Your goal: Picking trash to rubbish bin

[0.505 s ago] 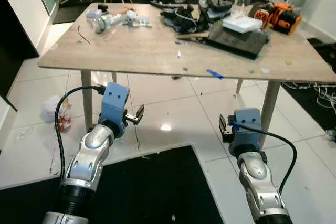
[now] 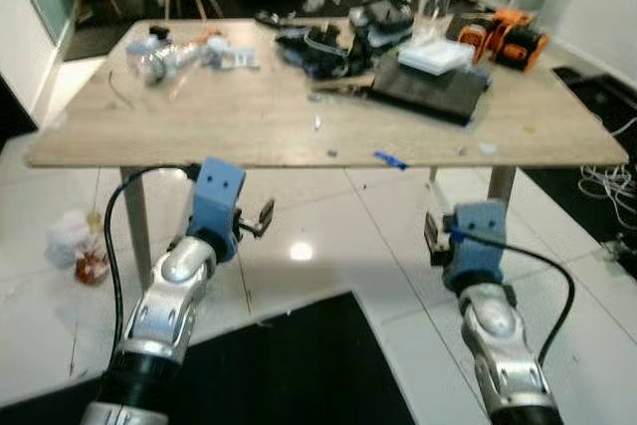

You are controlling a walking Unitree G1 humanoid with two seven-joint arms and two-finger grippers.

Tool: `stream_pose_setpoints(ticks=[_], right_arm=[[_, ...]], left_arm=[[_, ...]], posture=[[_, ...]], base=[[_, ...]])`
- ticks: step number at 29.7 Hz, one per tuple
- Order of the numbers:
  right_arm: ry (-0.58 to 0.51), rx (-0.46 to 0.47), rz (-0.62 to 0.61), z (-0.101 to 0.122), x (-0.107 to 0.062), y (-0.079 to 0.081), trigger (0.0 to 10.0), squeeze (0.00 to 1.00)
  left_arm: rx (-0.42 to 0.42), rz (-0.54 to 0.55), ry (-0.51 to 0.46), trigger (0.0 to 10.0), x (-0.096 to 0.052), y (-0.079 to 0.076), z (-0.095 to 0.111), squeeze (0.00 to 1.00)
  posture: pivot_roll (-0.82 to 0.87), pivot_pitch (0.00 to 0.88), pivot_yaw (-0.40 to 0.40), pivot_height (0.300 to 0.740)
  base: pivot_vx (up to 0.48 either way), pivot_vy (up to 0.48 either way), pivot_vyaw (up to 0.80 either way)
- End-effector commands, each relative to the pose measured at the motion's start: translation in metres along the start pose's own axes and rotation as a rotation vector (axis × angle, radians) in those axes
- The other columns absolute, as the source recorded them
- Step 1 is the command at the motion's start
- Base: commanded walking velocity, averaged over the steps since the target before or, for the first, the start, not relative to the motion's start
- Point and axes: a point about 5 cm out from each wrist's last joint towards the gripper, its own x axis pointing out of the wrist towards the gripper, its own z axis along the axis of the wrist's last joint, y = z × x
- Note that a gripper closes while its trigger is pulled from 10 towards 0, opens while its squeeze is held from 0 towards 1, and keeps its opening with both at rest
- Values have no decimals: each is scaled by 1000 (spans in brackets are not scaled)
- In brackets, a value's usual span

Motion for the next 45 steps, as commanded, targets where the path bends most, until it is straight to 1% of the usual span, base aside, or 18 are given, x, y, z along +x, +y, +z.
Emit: stream_pose_setpoints(ticks=[1,11,16,22,29,34,45], right_arm=[[-9,2,3,5,2,2,10000,0],[-40,8,-19,15,7,-3,10000,0],[-58,10,-21,21,7,-3,10000,0],[-90,14,-33,30,9,-5,10000,0],[-92,14,-37,32,10,-7,10000,0],[-97,10,-40,33,9,-7,10000,0],[-93,9,-41,33,9,-7,10000,0]], left_arm=[[-5,6,11,10000,-2,5,-2,0],[-13,-1,-13,10000,-1,3,6,0],[-13,-6,-20,10000,-1,2,8,0],[-15,-23,-47,10000,0,0,16,0],[-17,-38,-67,10000,0,-3,23,0],[-25,-59,-87,10000,0,-8,29,0],[-28,-67,-82,10000,0,-11,29,0]], posture=[[-14,134,60,740],[-17,131,62,740],[-19,128,63,740],[-22,131,64,740],[-22,133,62,740],[-23,134,60,740],[-24,136,59,740]], base=[[352,0,0],[352,0,0],[352,0,-800],[350,0,0],[351,0,-638],[350,0,0],[351,0,0]])
